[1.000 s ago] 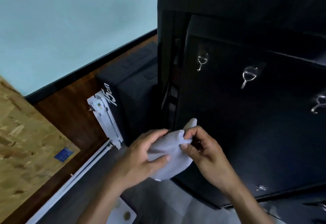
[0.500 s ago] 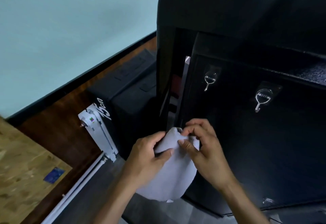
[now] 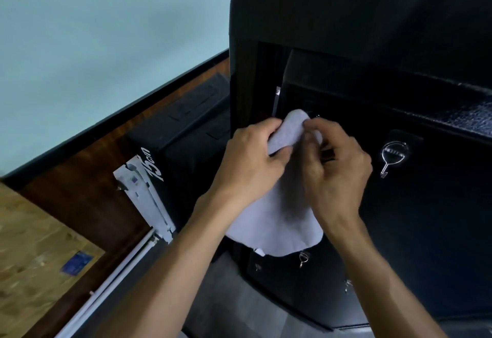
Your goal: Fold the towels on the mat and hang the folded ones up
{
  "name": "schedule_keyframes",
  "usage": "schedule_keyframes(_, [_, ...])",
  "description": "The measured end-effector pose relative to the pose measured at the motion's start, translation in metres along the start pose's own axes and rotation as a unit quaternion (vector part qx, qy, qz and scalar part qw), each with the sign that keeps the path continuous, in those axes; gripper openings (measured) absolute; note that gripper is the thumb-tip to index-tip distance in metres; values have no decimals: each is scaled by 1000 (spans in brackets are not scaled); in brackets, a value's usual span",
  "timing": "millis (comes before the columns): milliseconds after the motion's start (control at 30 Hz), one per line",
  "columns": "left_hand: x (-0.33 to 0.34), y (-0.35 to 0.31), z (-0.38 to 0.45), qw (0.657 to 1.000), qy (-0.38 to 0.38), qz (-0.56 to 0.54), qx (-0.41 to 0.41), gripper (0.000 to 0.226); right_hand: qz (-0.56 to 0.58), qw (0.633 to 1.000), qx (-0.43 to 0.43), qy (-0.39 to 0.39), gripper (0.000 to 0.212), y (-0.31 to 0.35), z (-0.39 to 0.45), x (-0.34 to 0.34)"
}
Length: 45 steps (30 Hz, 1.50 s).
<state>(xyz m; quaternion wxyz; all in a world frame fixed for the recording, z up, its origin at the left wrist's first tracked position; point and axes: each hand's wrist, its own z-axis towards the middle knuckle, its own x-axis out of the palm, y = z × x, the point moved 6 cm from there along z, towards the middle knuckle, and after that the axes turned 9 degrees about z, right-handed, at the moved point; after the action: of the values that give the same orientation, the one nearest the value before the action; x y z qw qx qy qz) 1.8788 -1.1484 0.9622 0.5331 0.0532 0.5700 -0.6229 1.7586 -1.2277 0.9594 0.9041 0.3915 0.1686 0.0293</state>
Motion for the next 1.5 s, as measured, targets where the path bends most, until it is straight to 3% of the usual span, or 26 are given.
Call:
schedule_keyframes(100, [20, 0, 10, 999, 23, 45, 1, 9, -162, 987, -18, 4, 30, -14, -4, 4])
schedule_keyframes(167, [35, 6, 8, 998, 37, 56, -3, 7, -206, 978, -7, 18, 38, -29, -13, 7])
schedule_keyframes(367, [50, 18, -7, 999, 30, 9, -23, 21, -152, 986, 37, 51, 50, -40, -26, 7])
schedule_keyframes(500, [53, 27, -18, 996, 41, 51, -54, 32, -123, 987, 52, 88, 41, -47, -32, 2])
schedule_keyframes(633, [44, 40, -60, 995, -41, 42, -85, 65, -61, 994, 51, 78, 49, -49, -67, -15])
schedule_keyframes(733, [40, 56, -112, 988, -98, -17, -115, 66, -44, 992, 72, 90, 41, -66, -110, -27])
schedule_keyframes(833, [49, 96, -175, 970, -100, -49, -215, 64, -64, 979, 112, 160, 34, -87, -168, -33])
schedule_keyframes(933, [75, 146, -231, 944, -27, -96, -314, 57, -98, 965, 165, 181, 29, -102, -225, -46])
schedule_keyframes(1033, [102, 176, -271, 927, 83, -110, -349, 61, -134, 933, 269, 197, 29, -113, -285, -62])
schedule_keyframes(1133, [130, 165, -298, 937, 210, -80, -266, 65, -141, 894, 376, 199, 31, -113, -349, -87])
schedule_keyframes(1233, [157, 132, -313, 925, 311, -101, -195, 42, -145, 871, 431, 186, 30, -99, -397, -113])
schedule_keyframes(1367, [202, 71, -336, 894, 427, -96, -96, 30, -141, 853, 494, 90, 25, -80, -445, -169])
schedule_keyframes(1500, [249, -9, -373, 860, 503, -83, 5, 33, -153, 815, 559, -17, 23, -57, -502, -245])
